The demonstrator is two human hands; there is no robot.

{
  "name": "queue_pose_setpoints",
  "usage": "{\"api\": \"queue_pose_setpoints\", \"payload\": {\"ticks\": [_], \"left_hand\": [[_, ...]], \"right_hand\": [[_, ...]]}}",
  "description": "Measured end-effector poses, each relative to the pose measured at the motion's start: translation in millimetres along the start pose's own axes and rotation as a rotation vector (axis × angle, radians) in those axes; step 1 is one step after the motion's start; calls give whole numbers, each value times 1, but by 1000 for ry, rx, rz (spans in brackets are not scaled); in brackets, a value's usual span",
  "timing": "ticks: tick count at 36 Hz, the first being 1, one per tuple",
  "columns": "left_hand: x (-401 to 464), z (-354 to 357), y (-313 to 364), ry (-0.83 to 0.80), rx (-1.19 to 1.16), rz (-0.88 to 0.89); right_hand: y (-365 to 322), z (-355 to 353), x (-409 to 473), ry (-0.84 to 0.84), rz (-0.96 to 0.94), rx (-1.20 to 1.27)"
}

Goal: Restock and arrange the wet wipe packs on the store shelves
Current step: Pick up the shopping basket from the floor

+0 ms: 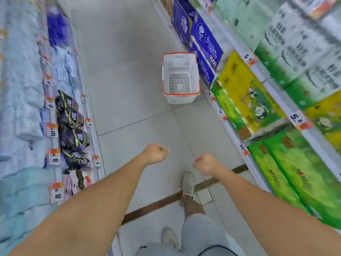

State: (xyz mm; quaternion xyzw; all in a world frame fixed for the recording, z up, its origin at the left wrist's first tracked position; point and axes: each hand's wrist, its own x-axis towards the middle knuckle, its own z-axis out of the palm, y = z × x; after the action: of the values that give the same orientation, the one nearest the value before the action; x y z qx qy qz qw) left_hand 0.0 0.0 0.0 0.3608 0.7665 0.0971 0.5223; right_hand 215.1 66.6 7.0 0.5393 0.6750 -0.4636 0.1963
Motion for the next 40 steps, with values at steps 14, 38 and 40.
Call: {"api": "queue_pose_setpoints", "payload": {"ticks": [14, 38, 40], "left_hand": [[171, -237, 74, 73, -82, -5], [583, -489, 295, -288, 649, 111], [618, -494, 313, -314, 718, 123]], "right_hand": [[-170, -158, 233, -76, 99, -132], [-293, -305, 502, 124, 466, 626], [-294, -305, 528, 101, 534, 734]]}}
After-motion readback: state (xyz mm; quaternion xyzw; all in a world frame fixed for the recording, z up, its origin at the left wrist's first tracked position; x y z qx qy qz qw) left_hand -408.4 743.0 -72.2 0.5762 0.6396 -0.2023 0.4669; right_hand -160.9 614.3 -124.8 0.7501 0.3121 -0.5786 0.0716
